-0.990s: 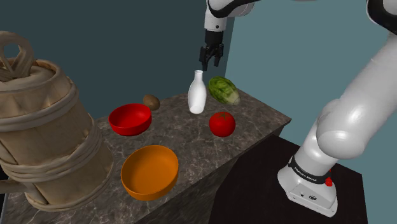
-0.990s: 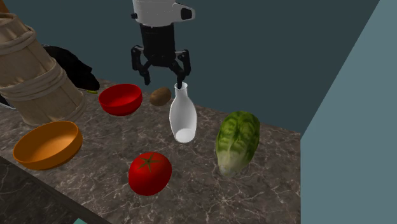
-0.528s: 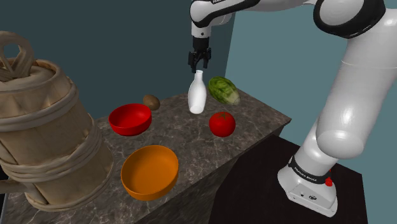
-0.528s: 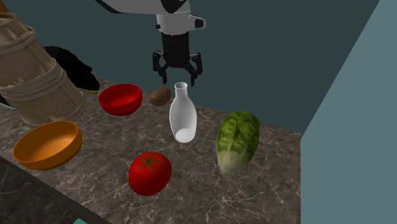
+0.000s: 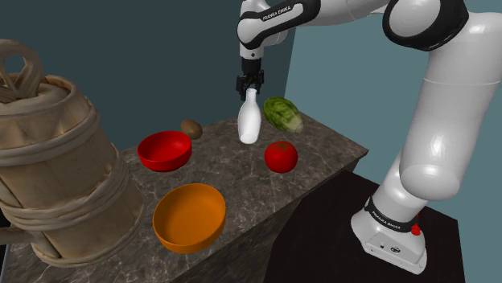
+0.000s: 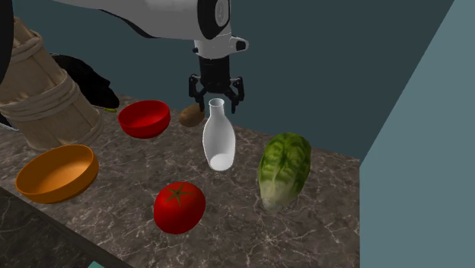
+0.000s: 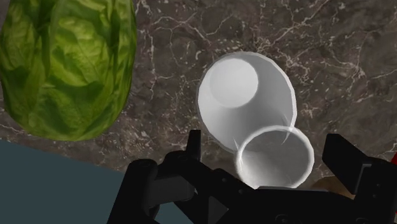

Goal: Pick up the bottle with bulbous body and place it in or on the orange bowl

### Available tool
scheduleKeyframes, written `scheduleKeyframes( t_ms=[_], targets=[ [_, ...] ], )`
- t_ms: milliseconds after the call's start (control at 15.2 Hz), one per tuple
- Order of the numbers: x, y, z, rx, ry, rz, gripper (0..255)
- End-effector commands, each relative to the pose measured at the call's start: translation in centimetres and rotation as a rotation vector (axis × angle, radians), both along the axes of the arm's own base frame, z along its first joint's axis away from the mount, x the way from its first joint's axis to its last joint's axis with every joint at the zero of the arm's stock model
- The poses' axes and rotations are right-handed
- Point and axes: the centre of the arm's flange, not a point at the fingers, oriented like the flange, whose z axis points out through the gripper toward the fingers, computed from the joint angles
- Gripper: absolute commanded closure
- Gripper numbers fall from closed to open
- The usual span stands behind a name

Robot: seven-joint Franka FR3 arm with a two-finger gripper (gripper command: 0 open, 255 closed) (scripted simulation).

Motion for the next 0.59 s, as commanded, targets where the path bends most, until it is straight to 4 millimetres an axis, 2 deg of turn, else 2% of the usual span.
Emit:
scheduleKeyframes(
  t_ms=[0,462,528],
  targets=[
    [-0.05,0.01,-0.4,0.0,0.0,0.0,0],
    [-0.04,0.01,-0.39,0.0,0.0,0.0,0],
    [-0.04,0.01,-0.39,0.0,0.0,0.0,255]
  ],
)
